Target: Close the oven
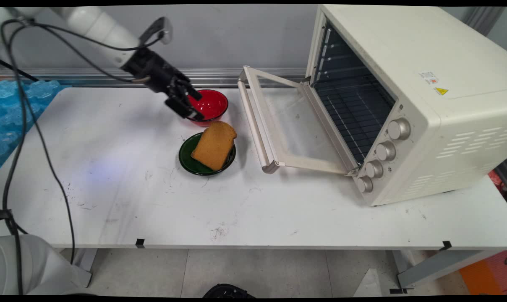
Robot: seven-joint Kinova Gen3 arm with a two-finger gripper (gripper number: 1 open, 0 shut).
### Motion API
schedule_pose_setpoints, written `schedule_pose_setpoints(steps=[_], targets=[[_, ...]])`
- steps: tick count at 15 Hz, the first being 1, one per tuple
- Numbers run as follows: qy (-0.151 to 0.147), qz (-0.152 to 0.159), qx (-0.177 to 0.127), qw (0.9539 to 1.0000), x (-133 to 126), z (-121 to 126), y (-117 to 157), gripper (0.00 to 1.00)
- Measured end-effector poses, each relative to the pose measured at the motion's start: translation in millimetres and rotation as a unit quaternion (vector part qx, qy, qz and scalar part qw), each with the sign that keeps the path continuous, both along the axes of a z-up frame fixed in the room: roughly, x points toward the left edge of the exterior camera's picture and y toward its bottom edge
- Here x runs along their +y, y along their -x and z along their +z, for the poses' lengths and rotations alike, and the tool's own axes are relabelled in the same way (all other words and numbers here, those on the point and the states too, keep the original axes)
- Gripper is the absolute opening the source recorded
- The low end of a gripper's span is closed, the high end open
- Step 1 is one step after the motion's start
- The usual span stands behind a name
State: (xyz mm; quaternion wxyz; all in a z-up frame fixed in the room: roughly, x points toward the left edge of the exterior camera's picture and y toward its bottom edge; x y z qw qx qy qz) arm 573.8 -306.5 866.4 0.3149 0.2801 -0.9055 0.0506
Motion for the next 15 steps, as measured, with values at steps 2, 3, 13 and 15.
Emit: schedule_pose_setpoints(steps=[2, 3, 13, 15], targets=[[-0.004, 0.003, 0.001, 1.0000, -13.7, -2.8, 17.1, 1.00], [-0.006, 0.005, 0.001, 1.0000, -19.9, -4.5, 24.4, 0.00], [-0.046, 0.016, 0.012, 0.9987, -74.3, -25.1, 79.7, 0.00], [-0.056, 0.013, 0.011, 0.9983, -82.0, -29.0, 86.4, 0.00]])
